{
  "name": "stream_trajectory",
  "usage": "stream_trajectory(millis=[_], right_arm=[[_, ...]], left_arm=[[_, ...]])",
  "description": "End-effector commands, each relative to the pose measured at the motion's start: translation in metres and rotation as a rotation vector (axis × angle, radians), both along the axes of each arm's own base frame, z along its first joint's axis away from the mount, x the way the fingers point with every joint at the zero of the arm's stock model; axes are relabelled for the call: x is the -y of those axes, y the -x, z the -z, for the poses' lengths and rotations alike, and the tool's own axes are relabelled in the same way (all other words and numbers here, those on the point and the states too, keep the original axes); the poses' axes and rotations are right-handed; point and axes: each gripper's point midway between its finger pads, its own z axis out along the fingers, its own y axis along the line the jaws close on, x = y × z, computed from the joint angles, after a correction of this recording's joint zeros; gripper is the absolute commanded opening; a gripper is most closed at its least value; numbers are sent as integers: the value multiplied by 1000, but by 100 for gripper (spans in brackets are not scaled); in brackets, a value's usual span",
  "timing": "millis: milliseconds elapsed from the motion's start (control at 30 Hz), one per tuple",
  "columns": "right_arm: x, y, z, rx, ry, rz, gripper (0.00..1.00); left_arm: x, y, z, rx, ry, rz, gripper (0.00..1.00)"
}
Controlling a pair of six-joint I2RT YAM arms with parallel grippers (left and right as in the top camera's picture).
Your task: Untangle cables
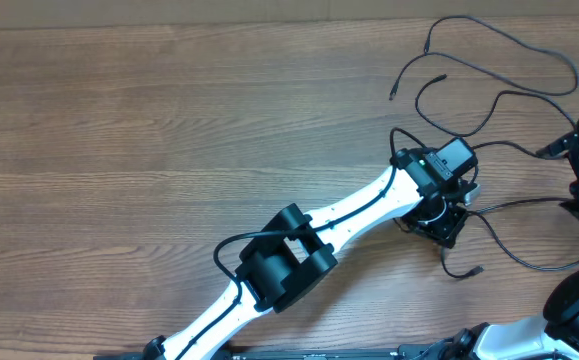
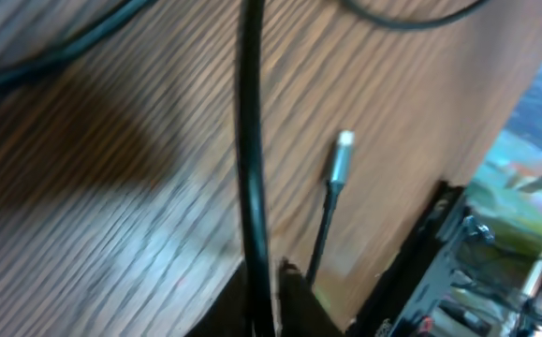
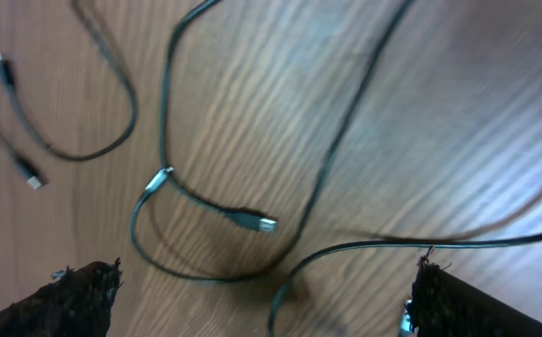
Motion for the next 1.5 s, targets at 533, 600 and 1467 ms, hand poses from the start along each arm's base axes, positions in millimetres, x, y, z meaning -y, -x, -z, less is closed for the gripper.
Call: stream_trajectory(millis=[533, 600, 1467], right_arm=[[11, 19, 22, -84, 74, 66, 100], [19, 25, 23, -122, 110, 121, 100], [58, 52, 38, -299, 291, 241, 47]], left_arm=[[-23, 39, 4, -246, -173, -91, 4], [-27, 47, 5, -263, -204, -91, 4], [-111, -31, 3, -179, -345, -143, 88]])
